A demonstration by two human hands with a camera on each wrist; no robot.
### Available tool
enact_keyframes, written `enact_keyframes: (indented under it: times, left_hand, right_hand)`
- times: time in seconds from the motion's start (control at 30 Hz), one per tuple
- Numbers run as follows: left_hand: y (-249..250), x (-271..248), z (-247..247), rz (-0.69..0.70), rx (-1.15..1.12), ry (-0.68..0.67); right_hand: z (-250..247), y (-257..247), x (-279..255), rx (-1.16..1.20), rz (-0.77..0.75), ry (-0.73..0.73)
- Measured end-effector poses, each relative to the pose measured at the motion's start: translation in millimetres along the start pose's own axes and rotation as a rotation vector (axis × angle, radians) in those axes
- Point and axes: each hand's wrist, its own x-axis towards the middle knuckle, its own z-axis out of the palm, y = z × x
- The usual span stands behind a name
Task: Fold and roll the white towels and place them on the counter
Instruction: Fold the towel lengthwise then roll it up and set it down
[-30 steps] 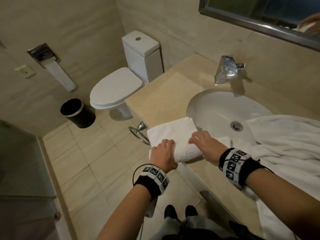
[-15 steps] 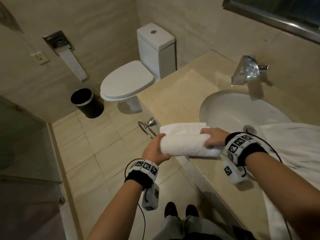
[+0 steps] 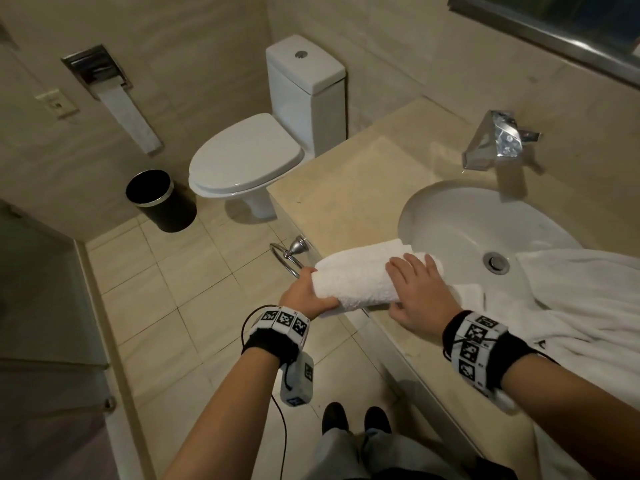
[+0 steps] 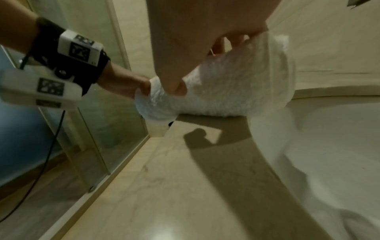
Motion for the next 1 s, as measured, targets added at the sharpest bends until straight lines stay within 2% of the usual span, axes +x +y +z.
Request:
enact_keyframes:
  times: [0.07,0.17,0.2,0.27,0.33,0.37,0.47,0.6,0.7,0.8,0.9,1.0]
  left_hand:
    - [2,2,-1,-0.009,-0.001,-0.017]
    - [5,-1,0,0.021,0.057,0.054]
    - [6,-4,1,0.087,0.161,0.132]
    - [10,-13,7,0.322,0.431,0.309]
    - [15,-18,19,0.478,0.659,0.342]
    - [19,-18,25,0.483,0.741,0.317]
    - [28,-14,34,0.369,0.846,0.267]
    - [40,-1,25,0.268,0.878,0.255]
    - [52,12,10,0.228,0.849,0.194]
    - [61,26,-1,0.213,0.784,0.121]
    - [67,35,-9,0.156,0.714,0.059]
    - [69,39,-13,0.159,0.675,0.032]
  right_hand:
    - [3,-2,-1,-0.041,0.014,-0.105]
    - [4,2,10,-0.105,0.002,-0.068]
    - [3,3,15,-0.113,-0.005,-0.051]
    - [4,5,25,-0.125,-0.017,-0.031]
    - [-8,4,37,-0.123,-0.016,-0.073]
    - [-15,3,41,-0.114,-0.023,-0.127]
    - [-26,7,54,-0.127,-0.064,-0.245]
    - [-28,9,84,-0.082,-0.047,-0.349]
    - [-31,13,103,-0.078,-0.002,-0.421]
    - [-31,14,111,-0.100,0.064,-0.374]
    - [-26,3,107,-0.105,0.181,-0.217]
    - [-15,-7,85,-0.112,0.152,-0.175]
